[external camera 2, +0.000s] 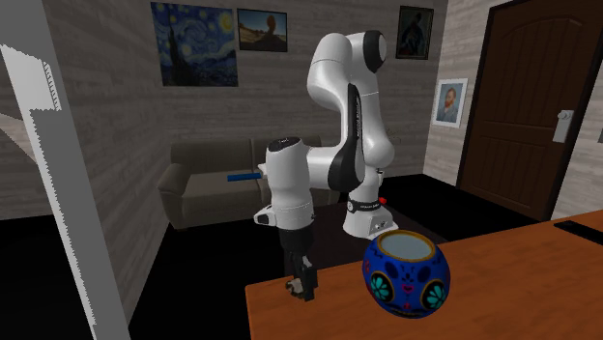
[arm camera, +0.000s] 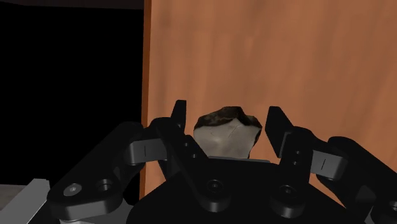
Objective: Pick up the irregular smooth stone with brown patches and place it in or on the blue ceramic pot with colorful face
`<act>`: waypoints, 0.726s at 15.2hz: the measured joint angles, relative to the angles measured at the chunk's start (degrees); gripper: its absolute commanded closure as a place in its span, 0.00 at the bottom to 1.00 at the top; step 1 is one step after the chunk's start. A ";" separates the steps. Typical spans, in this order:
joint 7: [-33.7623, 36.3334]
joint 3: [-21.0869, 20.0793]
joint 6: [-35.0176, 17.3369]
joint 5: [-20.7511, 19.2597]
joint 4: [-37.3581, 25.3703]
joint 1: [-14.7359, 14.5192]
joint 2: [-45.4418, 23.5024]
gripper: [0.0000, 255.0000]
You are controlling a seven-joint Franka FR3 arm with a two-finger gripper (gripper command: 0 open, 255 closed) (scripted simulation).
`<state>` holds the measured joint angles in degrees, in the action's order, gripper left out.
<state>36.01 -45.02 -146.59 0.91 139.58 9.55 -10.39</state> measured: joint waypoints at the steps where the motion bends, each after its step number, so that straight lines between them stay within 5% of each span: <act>1: 0.01 0.01 0.03 -0.05 -0.03 -0.02 -0.03 1.00; 11: -2.12 -1.45 2.08 3.23 -0.12 1.03 2.67 1.00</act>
<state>33.88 -46.47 -144.51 4.15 139.46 10.58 -7.72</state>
